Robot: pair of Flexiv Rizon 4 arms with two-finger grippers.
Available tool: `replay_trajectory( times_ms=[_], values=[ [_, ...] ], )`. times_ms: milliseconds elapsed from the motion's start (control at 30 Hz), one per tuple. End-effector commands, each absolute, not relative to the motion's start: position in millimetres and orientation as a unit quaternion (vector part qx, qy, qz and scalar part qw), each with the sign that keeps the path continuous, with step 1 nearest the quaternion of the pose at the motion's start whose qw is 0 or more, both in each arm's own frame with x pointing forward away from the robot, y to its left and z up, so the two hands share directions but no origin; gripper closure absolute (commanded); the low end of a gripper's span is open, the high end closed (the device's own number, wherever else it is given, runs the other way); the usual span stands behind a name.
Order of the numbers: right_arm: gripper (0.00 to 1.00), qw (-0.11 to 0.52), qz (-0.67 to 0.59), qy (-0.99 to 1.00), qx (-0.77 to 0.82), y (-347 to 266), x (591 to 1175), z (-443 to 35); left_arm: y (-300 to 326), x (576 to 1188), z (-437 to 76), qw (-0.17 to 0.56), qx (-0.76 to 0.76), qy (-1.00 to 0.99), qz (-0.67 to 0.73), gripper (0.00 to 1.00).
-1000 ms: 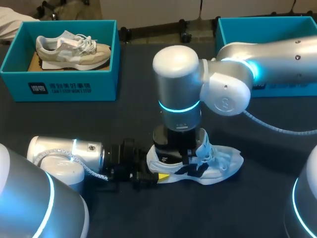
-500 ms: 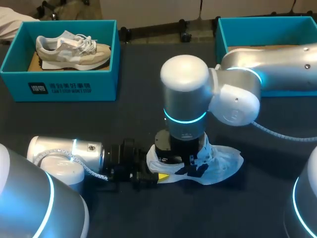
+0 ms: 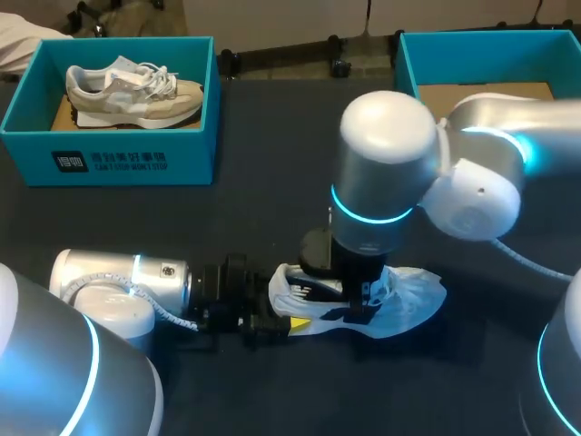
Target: Take the shoe out of the shoebox, open the shoe tongue, remove and reinsert the insole, then place the shoe into the shoebox
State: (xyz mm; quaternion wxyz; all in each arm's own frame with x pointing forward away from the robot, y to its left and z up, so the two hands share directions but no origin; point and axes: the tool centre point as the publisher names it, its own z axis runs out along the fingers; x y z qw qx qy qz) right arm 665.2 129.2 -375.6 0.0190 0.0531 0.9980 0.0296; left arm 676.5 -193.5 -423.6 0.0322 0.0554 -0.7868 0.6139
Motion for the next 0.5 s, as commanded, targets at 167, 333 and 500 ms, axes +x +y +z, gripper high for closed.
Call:
replay_trajectory(
  times_ms=[167, 333, 500],
  values=[
    [1.00, 0.028, 0.097, 0.993, 0.063, 113, 663, -365, -191, 678, -429, 0.033, 0.057, -0.788, 0.612, 1.00],
    [1.00, 0.030, 0.121, 0.991, 0.046, 112, 666, -357, -191, 678, -429, 0.033, 0.057, -0.788, 0.612, 1.00],
    [1.00, 0.028, 0.148, 0.988, 0.027, 111, 669, -351, -191, 678, -429, 0.033, 0.057, -0.788, 0.612, 1.00]
  ],
)
